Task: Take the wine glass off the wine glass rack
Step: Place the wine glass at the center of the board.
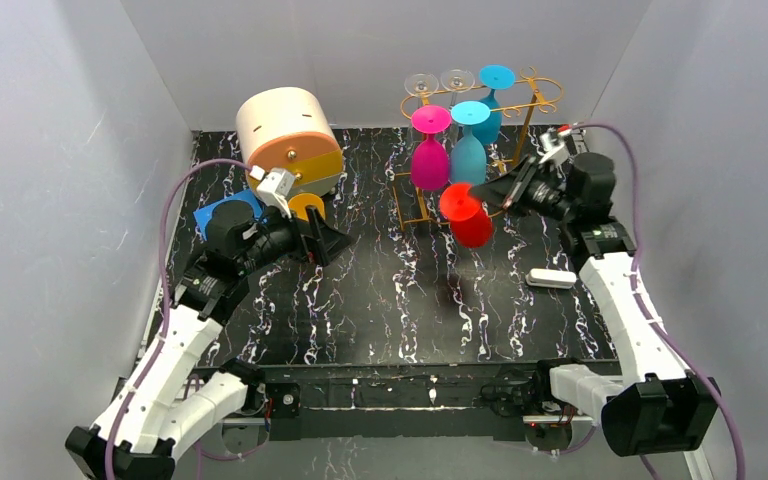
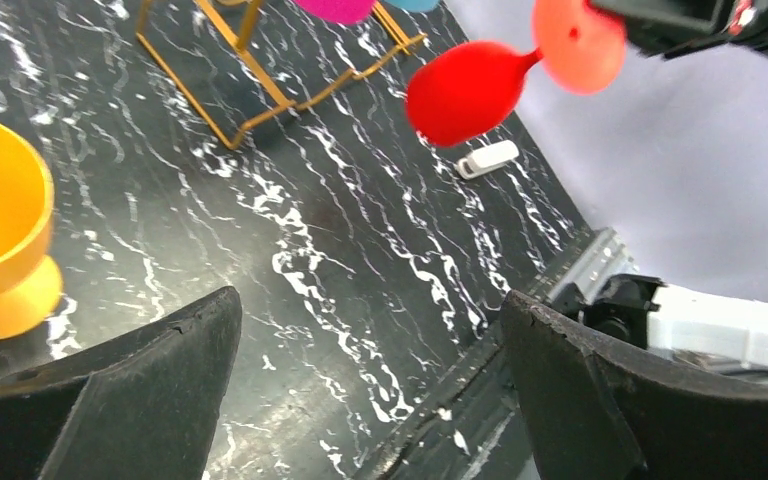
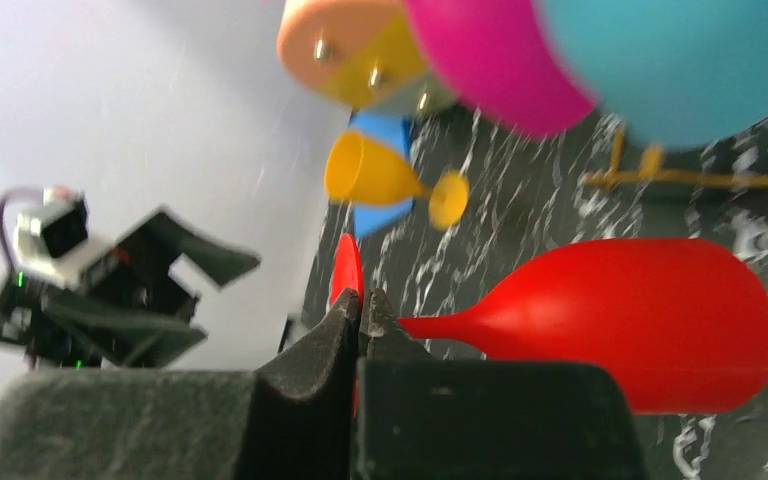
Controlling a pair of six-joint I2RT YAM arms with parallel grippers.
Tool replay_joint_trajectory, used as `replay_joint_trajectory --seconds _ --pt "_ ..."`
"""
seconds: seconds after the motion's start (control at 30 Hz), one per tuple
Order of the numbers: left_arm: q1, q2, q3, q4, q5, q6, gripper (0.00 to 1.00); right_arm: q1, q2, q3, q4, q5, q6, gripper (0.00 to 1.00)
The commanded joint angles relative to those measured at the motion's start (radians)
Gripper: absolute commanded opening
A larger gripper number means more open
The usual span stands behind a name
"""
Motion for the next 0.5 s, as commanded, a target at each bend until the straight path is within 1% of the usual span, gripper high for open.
replay_joint_trajectory --seconds 0.0,0.07,0.13,0.2,0.23,0.3,0.4,0.47 --pt "0.002 0.037 -0.053 0.146 0.169 -0.093 0.98 0.151 -0.05 -0.052 0.041 -0.115 -0.129 0.01" --pt "-0.005 0.07 -0.088 0.228 0.237 -0.143 0.96 0.208 -0.07 -0.084 0.028 -0.079 -0.165 0.01" --pt "-0.04 0.102 -0.107 0.256 0.254 -0.16 0.92 0.246 -0.093 -0.125 0.071 -0.078 -0.169 0.01" --pt "-0.098 0.129 -0.115 0.259 0.244 -0.163 0.9 0.281 -0.11 -0.166 0.13 -0.093 -0.16 0.01" --pt "-0.131 0.141 -0.114 0.288 0.234 -0.167 0.89 0.3 -0.113 -0.179 0.154 -0.096 -0.159 0.01" --pt "-0.177 0.16 -0.105 0.294 0.209 -0.171 0.86 0.326 -0.117 -0.199 0.173 -0.097 -0.166 0.01" --pt "-0.19 0.154 -0.107 0.322 0.178 -0.19 0.86 0.334 -0.129 -0.229 0.24 -0.135 -0.161 0.01" --pt "-0.194 0.155 -0.111 0.36 0.194 -0.213 0.84 0.336 -0.133 -0.254 0.294 -0.153 -0.146 0.01"
